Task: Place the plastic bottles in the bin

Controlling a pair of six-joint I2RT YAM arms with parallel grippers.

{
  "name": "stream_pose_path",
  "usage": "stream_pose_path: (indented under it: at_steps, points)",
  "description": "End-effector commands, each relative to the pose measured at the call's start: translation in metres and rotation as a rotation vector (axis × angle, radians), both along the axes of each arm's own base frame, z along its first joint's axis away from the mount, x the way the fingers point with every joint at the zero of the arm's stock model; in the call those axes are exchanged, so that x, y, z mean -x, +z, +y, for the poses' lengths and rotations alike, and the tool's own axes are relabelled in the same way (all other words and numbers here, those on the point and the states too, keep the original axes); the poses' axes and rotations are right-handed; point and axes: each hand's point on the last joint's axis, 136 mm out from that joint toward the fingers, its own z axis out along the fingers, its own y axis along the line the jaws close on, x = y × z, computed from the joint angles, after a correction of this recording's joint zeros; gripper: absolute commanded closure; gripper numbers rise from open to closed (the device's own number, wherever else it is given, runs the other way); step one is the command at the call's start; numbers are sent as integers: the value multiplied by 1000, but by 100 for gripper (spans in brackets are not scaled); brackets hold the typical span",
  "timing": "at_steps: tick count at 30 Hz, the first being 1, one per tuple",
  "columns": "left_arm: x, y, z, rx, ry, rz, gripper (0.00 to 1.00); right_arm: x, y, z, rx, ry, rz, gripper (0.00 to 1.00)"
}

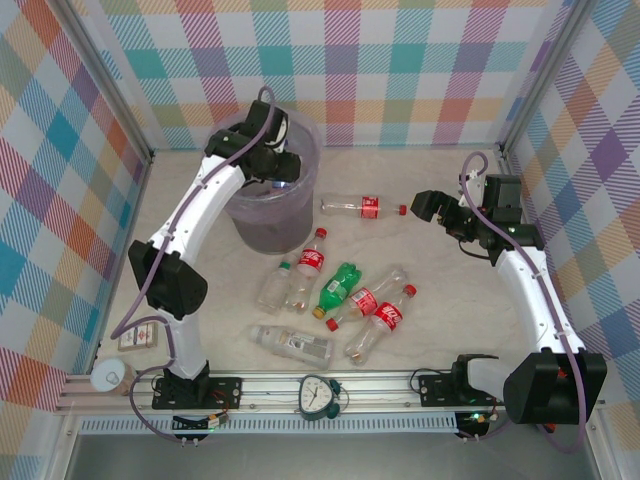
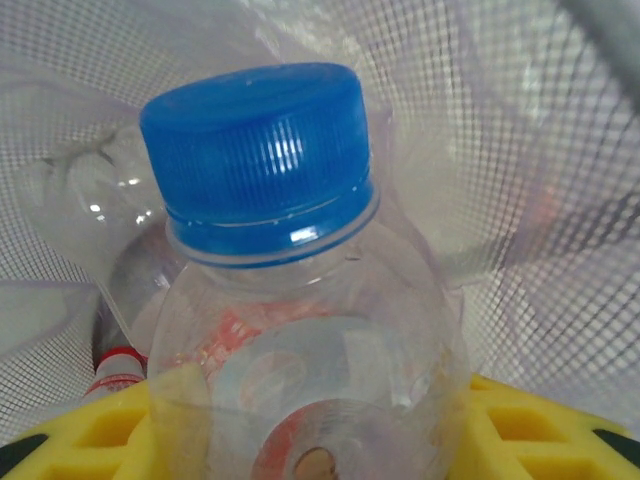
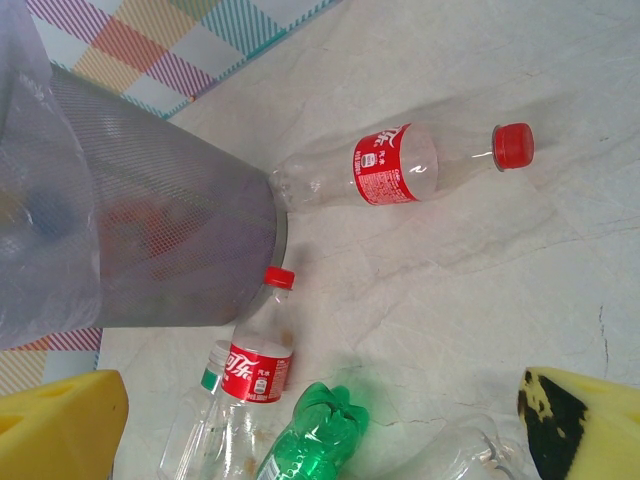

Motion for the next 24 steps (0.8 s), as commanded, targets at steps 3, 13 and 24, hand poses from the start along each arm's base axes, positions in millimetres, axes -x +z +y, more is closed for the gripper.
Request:
stream_pose_path:
  at_steps: [3,13,24]
  points:
    - [15,-46,-2,-57,-55,138,100,-4,6,2,16,21,-29,0]
    - [24,-107,-12,-17,-58,247,100,-4,6,2,14,19,-28,0]
    - [23,-153,-6,-55,-10,298,100,-4,5,3,11,22,-26,0]
